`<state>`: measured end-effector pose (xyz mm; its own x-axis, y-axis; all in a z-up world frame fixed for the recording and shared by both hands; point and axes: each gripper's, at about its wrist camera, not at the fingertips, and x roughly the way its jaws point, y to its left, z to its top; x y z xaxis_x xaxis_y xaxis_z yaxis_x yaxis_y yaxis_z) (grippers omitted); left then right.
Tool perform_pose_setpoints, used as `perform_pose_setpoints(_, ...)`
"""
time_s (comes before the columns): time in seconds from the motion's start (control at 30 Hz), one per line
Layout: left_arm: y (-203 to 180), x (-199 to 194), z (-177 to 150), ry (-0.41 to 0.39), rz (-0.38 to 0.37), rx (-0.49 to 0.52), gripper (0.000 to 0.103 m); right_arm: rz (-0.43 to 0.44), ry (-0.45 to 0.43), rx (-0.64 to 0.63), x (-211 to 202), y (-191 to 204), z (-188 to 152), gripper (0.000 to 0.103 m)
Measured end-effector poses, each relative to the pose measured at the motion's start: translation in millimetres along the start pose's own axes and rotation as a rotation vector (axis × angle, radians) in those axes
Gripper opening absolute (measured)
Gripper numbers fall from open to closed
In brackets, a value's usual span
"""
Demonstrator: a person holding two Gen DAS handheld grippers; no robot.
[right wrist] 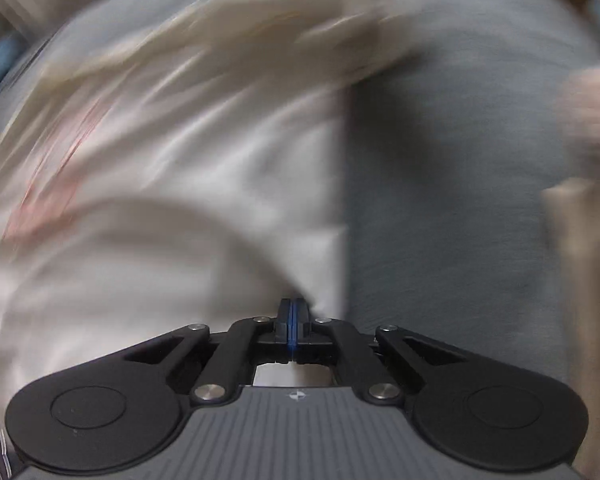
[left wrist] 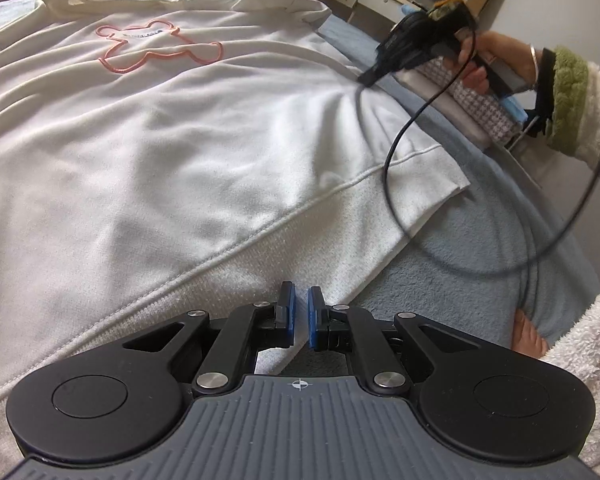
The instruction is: Fold clothes
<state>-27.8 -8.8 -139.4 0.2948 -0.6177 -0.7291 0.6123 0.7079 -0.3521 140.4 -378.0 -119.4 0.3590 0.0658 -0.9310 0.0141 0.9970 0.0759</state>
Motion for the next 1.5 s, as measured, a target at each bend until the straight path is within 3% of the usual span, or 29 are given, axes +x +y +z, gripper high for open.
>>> perform_pose_setpoints(0.03, -0.1, 0.0, 0.2, 0.001, 0.001, -0.001, 0.005, -0.007, -0.018, -0.049, -9.5, 8.5, -3.7, 0.003)
perform_pose_setpoints(0.1, 0.2, 0.3, 0.8, 0.003, 0.001, -0.004, 0.005, 0.122, 0.0, -0.16, -22.6, 30.0, -20.7, 0.004)
perform_pose_setpoints(0.23, 1.5, 1.1, 1.8, 0.006, -0.005, -0.014, 0.005, 0.226, 0.079, -0.41, -24.3, 66.8, -69.9, 0.011)
perform_pose_setpoints(0.37, 1.6, 0.6, 0.7, -0.001, -0.006, -0.016, 0.005, 0.081, 0.117, -0.309, -16.3, 22.8, -87.6, 0.005)
perform_pose_setpoints(0.43, 1.0, 0.5, 1.1, -0.001, -0.004, -0.011, 0.005, 0.006, 0.085, -0.254, -34.7, 12.4, -87.9, 0.011)
perform_pose_setpoints(0.5, 1.9, 1.0, 2.0, 0.003, -0.007, -0.017, 0.005, 0.028, 0.032, -0.345, -51.7, 31.0, -92.5, 0.011)
perform_pose_setpoints(0.6, 4.0, 1.3, 3.0, 0.006, -0.014, -0.041, 0.005, 0.182, -0.022, -0.449, -56.6, 75.0, -93.1, 0.011)
perform_pose_setpoints(0.67, 4.6, 0.3, 2.8, 0.005, -0.016, -0.056, 0.005, 0.233, -0.055, -0.575, -51.1, 107.9, -99.7, 0.011)
perform_pose_setpoints(0.8, 3.7, -8.5, -1.7, 0.007, -0.013, -0.076, 0.005, 0.249, 0.018, -0.664, -9.6, 118.9, -109.5, 0.012)
perform_pose_setpoints(0.97, 12.2, -32.1, -13.0, 0.014, -0.017, -0.118, 0.006, 0.207, 0.064, -0.465, -29.9, 50.4, -123.5, 0.013)
perform_pose_setpoints(1.07, 22.8, -53.1, -22.1, 0.008, -0.026, -0.164, 0.006, 0.186, 0.045, -0.283, -54.9, 8.0, -137.4, 0.019)
perform_pose_setpoints(1.1, 27.1, -61.5, -24.9, -0.001, -0.024, -0.182, 0.007, 0.215, 0.027, -0.186, -62.3, -4.7, -144.3, 0.024)
perform_pose_setpoints(1.13, 32.5, -70.9, -28.0, -0.011, -0.016, -0.205, 0.008, 0.249, 0.007, -0.065, -68.3, -18.7, -152.2, 0.035)
perform_pose_setpoints(1.27, 55.8, -107.6, -41.5, -0.07, 0.047, -0.32, 0.022, 0.426, -0.011, 0.351, -68.4, -60.3, -183.3, 0.039)
perform_pose_setpoints(1.33, 69.3, -121.9, -50.9, -0.106, 0.09, -0.403, 0.034, 0.478, 0.008, 0.457, -53.2, -67.1, -194.4, 0.039)
perform_pose_setpoints(1.5, 93.8, -131.2, -68.9, -0.158, 0.154, -0.563, 0.037, 0.646, 0.032, 0.673, -14.8, -82.2, -213.7, 0.039)
